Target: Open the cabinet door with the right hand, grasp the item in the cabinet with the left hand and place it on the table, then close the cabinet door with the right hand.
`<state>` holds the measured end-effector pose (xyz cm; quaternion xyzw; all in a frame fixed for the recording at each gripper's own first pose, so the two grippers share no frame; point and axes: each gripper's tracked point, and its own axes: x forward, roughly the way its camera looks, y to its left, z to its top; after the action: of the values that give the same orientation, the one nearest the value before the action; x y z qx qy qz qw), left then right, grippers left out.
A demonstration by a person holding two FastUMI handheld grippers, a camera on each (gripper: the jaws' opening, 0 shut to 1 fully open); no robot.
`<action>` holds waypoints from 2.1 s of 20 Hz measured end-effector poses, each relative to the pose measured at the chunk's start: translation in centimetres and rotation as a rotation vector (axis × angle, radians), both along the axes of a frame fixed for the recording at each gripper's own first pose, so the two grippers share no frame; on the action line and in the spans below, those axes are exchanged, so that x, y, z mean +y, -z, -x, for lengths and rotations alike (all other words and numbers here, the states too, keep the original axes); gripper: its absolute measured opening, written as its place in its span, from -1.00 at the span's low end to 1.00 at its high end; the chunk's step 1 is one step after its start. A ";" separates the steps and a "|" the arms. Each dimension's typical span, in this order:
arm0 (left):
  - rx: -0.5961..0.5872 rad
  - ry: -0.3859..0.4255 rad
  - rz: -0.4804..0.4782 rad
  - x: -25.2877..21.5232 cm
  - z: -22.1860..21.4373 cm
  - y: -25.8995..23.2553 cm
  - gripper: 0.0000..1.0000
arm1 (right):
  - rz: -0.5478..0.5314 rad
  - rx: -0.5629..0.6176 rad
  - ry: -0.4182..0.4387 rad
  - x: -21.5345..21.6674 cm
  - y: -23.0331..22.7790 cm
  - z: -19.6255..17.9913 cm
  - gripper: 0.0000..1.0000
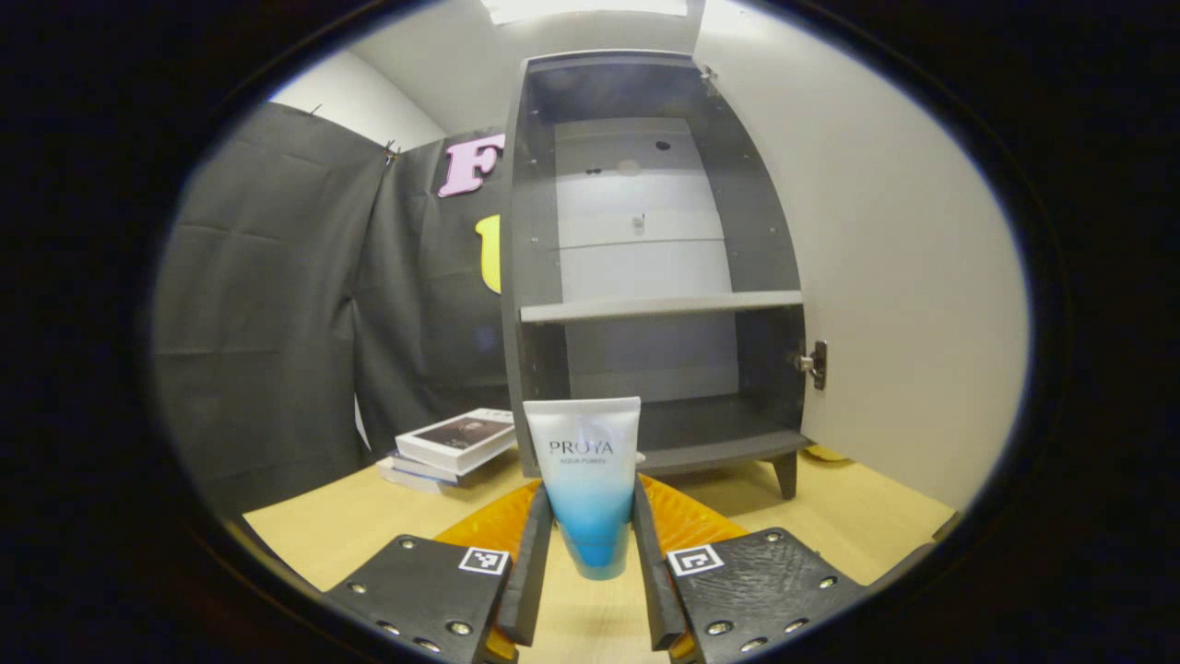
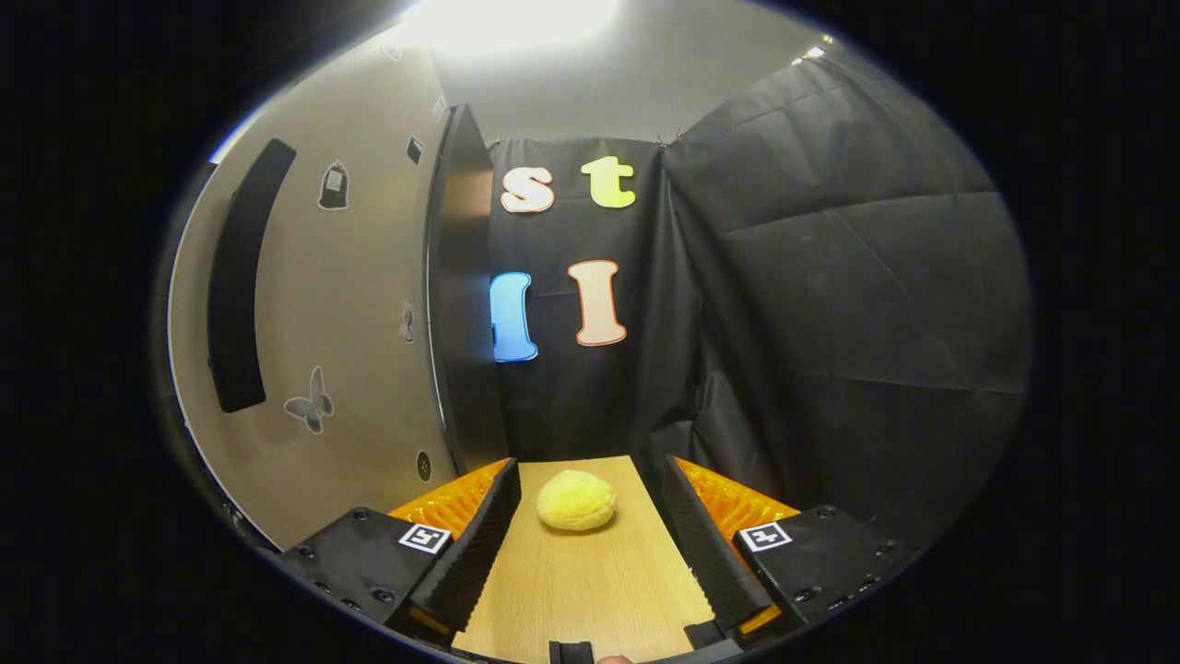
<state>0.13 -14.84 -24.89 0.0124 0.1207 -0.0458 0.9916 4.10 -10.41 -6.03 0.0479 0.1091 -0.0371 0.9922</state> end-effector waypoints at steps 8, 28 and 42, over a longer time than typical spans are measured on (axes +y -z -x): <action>0.067 -0.004 -0.021 -0.5 3.8 5.9 -0.02 | 0.024 0.031 -0.045 1.6 0.7 -0.5 0.95; 0.192 -0.032 -0.020 -0.5 8.1 11.0 0.17 | 0.036 0.058 -0.098 3.8 0.7 -0.5 0.87; 0.021 -0.096 -0.063 3.0 7.1 -13.1 0.61 | 0.020 -0.028 -0.161 3.3 -5.6 -0.7 0.96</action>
<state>-7.00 -11.83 -11.76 0.0373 0.1329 0.0056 0.9904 4.79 -7.14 -0.42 0.0298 0.0986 0.0422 0.9938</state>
